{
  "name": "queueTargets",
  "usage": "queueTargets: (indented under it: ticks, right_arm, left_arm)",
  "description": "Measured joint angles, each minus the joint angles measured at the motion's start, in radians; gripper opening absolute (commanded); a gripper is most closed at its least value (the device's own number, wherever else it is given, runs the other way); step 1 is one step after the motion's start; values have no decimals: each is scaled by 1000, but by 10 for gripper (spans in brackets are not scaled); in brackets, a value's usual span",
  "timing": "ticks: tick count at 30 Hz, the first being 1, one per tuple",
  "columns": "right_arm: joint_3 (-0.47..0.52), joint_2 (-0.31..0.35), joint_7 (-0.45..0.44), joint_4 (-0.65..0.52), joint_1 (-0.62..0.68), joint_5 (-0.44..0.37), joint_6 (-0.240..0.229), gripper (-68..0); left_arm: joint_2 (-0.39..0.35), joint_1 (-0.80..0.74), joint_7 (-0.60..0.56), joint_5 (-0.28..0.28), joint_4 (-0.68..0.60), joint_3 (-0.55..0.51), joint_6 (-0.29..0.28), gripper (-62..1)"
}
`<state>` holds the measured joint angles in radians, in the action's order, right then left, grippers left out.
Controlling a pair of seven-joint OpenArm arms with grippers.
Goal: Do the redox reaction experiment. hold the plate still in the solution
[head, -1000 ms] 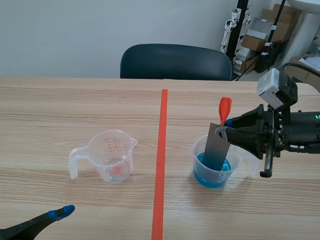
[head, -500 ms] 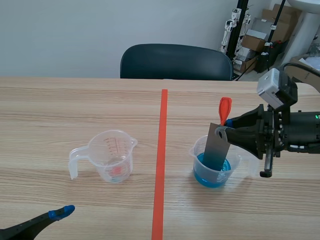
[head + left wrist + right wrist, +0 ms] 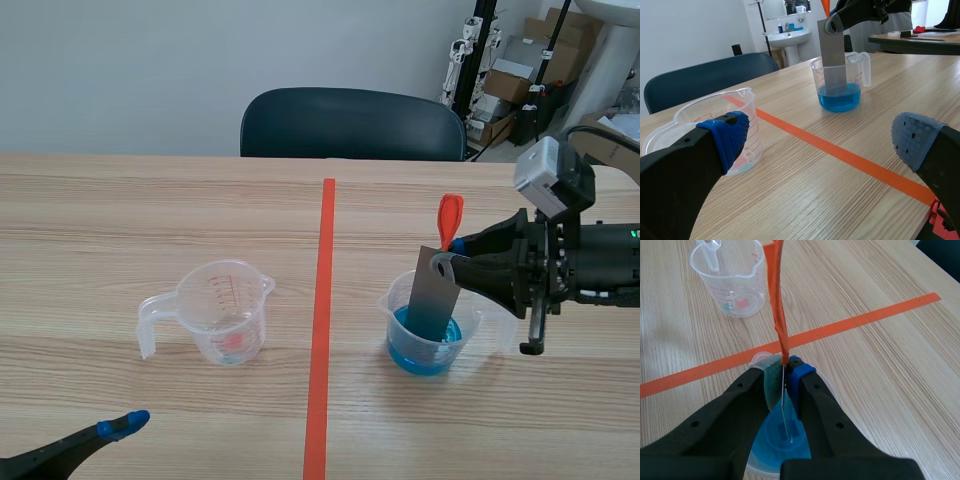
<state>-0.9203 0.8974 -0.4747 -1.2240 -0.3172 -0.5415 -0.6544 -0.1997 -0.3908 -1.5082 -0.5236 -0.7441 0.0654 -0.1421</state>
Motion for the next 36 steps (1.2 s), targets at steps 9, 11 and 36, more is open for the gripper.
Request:
queueTargets:
  ticks: [9,11,36]
  right_arm:
    - [0,0,0,0,0,0,0,-671]
    - [0,0,0,0,0,0,0,-671]
    - [0,0,-23,0,0,0,0,-671]
  left_arm:
    - [0,0,0,0,0,0,0,-7]
    - [0,0,0,0,0,0,0,-7]
    - [0,0,0,0,0,0,0,-7]
